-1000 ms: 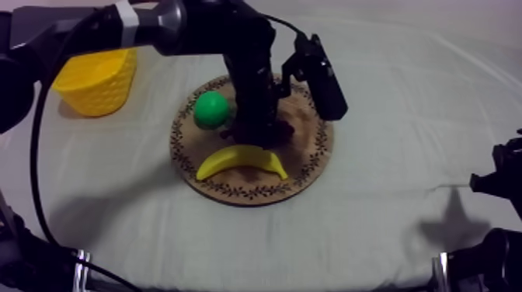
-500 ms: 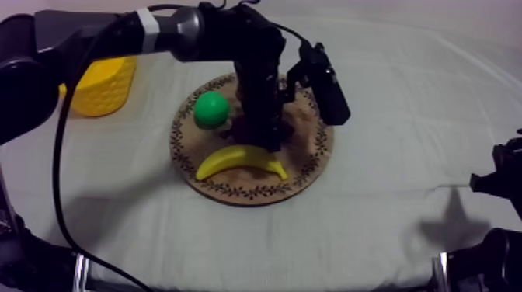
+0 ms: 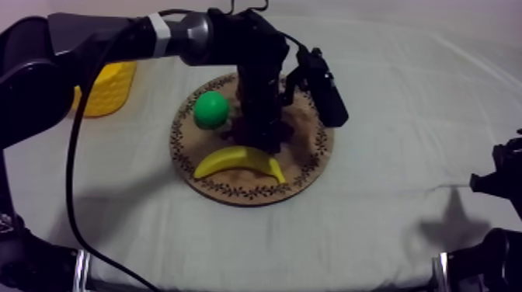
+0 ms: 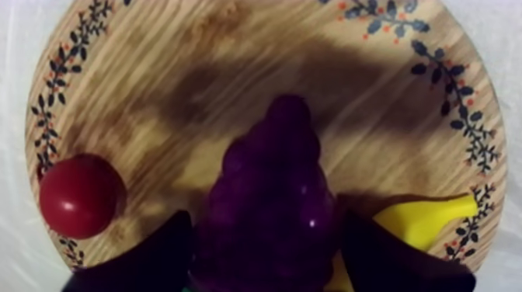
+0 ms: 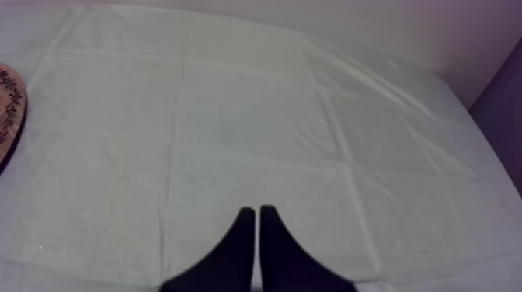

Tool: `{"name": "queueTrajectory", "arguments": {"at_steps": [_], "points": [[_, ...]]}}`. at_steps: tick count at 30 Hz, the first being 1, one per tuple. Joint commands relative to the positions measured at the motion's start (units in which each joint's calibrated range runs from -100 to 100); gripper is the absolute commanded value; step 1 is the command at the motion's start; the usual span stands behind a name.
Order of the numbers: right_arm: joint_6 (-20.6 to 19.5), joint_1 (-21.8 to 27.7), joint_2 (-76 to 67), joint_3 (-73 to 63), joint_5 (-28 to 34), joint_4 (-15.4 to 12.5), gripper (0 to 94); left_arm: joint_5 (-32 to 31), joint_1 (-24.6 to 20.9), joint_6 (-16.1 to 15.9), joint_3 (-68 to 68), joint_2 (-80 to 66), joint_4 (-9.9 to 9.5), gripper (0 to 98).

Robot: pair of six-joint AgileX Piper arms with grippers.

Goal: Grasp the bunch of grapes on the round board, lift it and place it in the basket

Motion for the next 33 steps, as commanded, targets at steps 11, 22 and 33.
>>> {"name": "queueTrajectory", "arguments": {"at_steps": [11, 22, 33], "points": [[0.0, 0.0, 0.0, 0.0, 0.0, 0.0, 0.3, 1.9, 0.0, 2.4, 1.1, 1.2, -1.79, 34.0], [0.0, 0.0, 0.0, 0.0, 0.0, 0.0, 0.3, 0.7, 0.1, 2.5, 2.2, -1.4, -2.02, 27.8], [0.0, 0.0, 0.0, 0.0, 0.0, 0.0, 0.3, 2.1, -0.4, 1.8, 6.3, -12.6, -1.97, 28.9]]}}
